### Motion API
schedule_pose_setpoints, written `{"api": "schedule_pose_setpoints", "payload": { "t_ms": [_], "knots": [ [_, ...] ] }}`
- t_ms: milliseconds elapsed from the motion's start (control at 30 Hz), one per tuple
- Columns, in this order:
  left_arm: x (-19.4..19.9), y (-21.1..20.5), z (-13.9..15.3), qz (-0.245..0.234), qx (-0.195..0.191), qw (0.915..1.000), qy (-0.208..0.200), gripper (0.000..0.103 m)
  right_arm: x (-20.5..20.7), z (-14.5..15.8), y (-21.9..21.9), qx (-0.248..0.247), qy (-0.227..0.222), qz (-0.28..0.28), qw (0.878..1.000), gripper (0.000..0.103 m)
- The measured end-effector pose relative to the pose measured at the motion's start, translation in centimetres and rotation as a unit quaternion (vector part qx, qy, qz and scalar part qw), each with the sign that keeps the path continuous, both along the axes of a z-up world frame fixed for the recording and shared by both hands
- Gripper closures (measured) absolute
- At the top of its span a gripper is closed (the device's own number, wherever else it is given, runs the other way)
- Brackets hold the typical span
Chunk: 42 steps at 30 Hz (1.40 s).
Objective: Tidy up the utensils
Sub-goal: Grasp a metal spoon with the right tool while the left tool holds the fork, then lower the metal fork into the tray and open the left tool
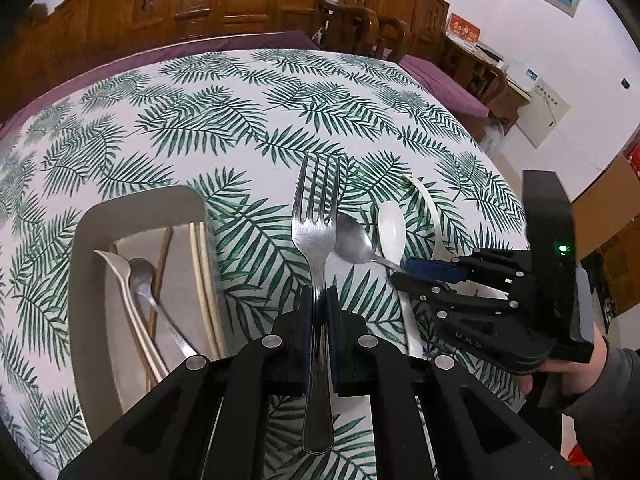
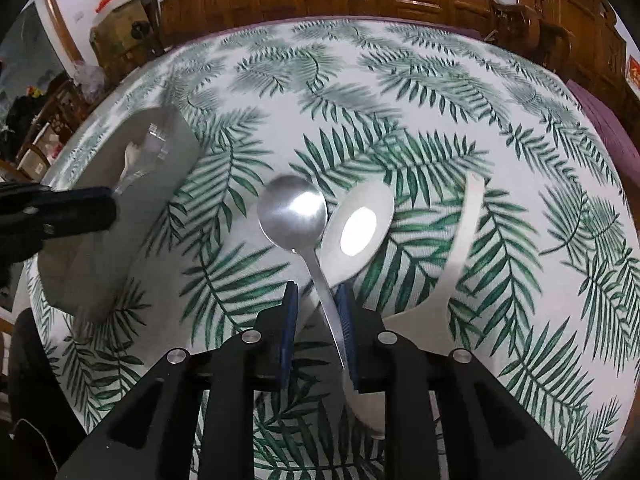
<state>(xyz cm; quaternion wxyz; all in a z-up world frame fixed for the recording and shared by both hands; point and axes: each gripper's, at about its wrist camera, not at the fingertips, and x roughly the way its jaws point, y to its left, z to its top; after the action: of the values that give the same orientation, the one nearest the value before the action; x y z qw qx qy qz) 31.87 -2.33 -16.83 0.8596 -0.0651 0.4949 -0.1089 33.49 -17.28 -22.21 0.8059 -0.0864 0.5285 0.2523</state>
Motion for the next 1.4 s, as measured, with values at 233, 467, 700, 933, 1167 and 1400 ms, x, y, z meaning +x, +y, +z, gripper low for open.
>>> {"api": "schedule_pose_setpoints", "payload": {
  "t_ms": [233, 467, 700, 933, 1167, 1400],
  "knots": [
    [-0.6, 0.6, 0.2, 0.004, -0.002, 1.0000, 0.000, 0.097, -0.1, 0.0, 0.0, -0.008, 0.008, -0.005, 1.000, 0.089],
    [-1.2, 0.9, 1.0, 0.003, -0.003, 1.0000, -0.008, 0.097, -0.4, 0.5, -0.1, -0.015, 0.009, -0.009, 1.000, 0.095],
    [-1.8, 1.6, 1.7, 0.007, -0.004, 0.9998, -0.016, 0.097, -1.1, 1.5, -0.3, -0.015, 0.011, -0.022, 1.000, 0.095],
    [-2.4, 2.2, 2.3, 0.013, -0.004, 0.9997, -0.020, 0.097, -1.8, 2.6, 0.7, -0.004, 0.002, -0.010, 1.000, 0.096],
    [-2.9, 3.4, 3.5, 0.017, -0.001, 0.9994, -0.031, 0.097, -2.0, 4.6, 1.6, 0.008, -0.017, -0.005, 1.000, 0.096],
    [-2.8, 5.6, 4.1, 0.027, 0.008, 0.9989, -0.037, 0.097, -2.1, 6.4, 2.2, 0.025, -0.031, -0.002, 0.999, 0.095]
  ]
}}
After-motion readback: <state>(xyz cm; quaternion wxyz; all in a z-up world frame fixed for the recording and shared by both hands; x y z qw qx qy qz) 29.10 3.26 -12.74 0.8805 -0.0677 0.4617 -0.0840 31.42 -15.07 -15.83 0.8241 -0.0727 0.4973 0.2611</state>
